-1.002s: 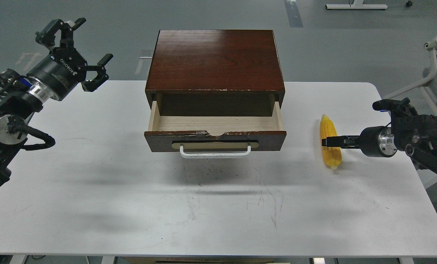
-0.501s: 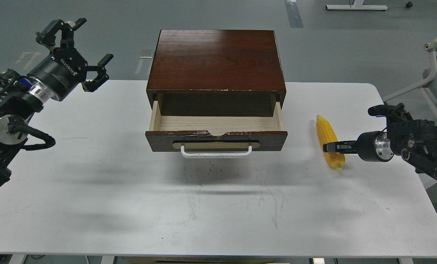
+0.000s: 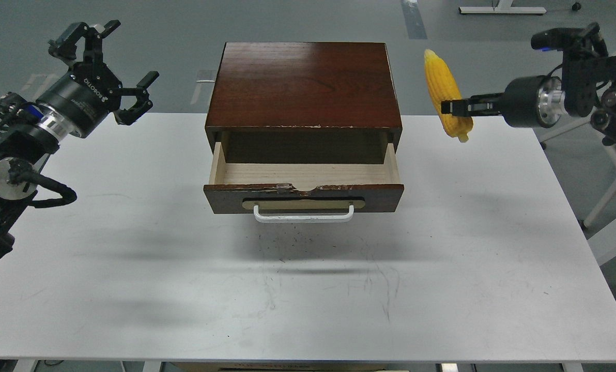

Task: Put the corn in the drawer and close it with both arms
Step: 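Lift the corn cob and carry it over the open drawer, then lower the corn cob into the drawer and open the right gripper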

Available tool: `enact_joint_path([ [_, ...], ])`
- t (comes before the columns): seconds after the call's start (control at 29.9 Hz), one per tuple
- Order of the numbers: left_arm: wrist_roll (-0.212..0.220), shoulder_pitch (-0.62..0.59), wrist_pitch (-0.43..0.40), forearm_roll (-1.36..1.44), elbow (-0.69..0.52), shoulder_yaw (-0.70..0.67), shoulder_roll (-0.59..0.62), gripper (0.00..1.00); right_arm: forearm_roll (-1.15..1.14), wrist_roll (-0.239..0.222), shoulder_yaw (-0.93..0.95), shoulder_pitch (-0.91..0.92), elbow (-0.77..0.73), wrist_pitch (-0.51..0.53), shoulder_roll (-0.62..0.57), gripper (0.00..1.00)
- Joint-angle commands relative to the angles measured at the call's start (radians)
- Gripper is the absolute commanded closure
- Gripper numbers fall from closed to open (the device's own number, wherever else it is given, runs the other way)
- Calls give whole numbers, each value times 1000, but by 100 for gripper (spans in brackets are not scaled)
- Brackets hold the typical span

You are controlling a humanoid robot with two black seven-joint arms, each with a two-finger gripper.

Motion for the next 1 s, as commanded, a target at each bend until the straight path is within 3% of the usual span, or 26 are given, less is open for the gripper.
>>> enact_joint_path([
  [0.0, 0, -1, 0, 0, -3, -1, 1, 1, -9, 17, -88, 134, 47, -1, 59, 93],
  [0.1, 0, -4, 0, 0, -6, -1, 13, 1, -84, 100, -162, 243, 97, -4, 105, 93],
  [0.13, 0, -9, 0, 1, -6, -1, 13, 1, -101, 107, -166, 257, 111, -4, 116, 93],
  [0.5, 0, -15, 0, 1, -6, -1, 17, 1, -397, 107, -214, 374, 249, -36, 263, 96],
  [0.63, 0, -15, 0, 1, -6, -1, 17, 1, -432, 107, -275, 374, 245, -134, 329, 96],
  [0.77, 0, -15, 0, 1, -6, -1, 18, 1, -477, 107, -363, 371, 184, -295, 398, 95],
  [0.97, 0, -13, 0, 0, -6, 1, 30, 1, -480, 107, -407, 363, 170, -343, 435, 95],
])
